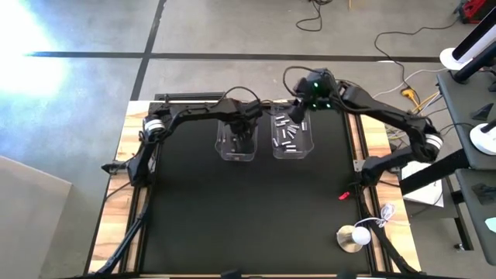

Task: Sort batteries
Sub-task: Return to Home Position

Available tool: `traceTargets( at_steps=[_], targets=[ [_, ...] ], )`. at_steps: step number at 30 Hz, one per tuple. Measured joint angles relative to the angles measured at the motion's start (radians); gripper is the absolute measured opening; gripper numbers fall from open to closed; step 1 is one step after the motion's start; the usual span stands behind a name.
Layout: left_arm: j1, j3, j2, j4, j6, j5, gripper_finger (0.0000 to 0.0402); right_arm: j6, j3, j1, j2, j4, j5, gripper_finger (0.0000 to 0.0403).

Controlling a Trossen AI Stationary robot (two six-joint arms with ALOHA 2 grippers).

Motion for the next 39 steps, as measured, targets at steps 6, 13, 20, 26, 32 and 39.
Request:
traceTargets(
  at_steps=[6, 13, 20, 26, 32, 39],
  targets=[
    [-0.005, 0.089, -0.034, -0.094, 0.028, 0.0, 0.0205, -0.135, 0.117, -0.023, 0.111, 0.048, -0.008, 0.0145],
    [-0.008, 0.301, -0.012, -0.082, -0.068, -0.001, 0.0226, -0.264, 0.262, -0.022, 0.11, 0.044, -0.029, 0.0117],
    [-0.009, 0.556, 0.028, 0.0, -0.113, 0.0, 0.0226, -0.312, 0.216, -0.062, -0.079, 0.004, -0.221, 0.0067],
    [-0.011, 0.69, 0.005, -0.003, -0.152, 0.308, 0.0226, -0.309, 0.017, -0.091, -0.296, 0.029, -0.535, 0.0034],
    [-0.04, 0.674, -0.088, -0.069, -0.001, 0.402, 0.0226, -0.055, -0.2, -0.056, -0.479, 0.215, -0.545, 0.0012],
    [-0.113, 0.59, -0.187, -0.132, 0.112, 0.33, 0.0226, 0.14, -0.362, -0.003, -0.71, 0.368, -0.43, 0.0012]
  ],
)
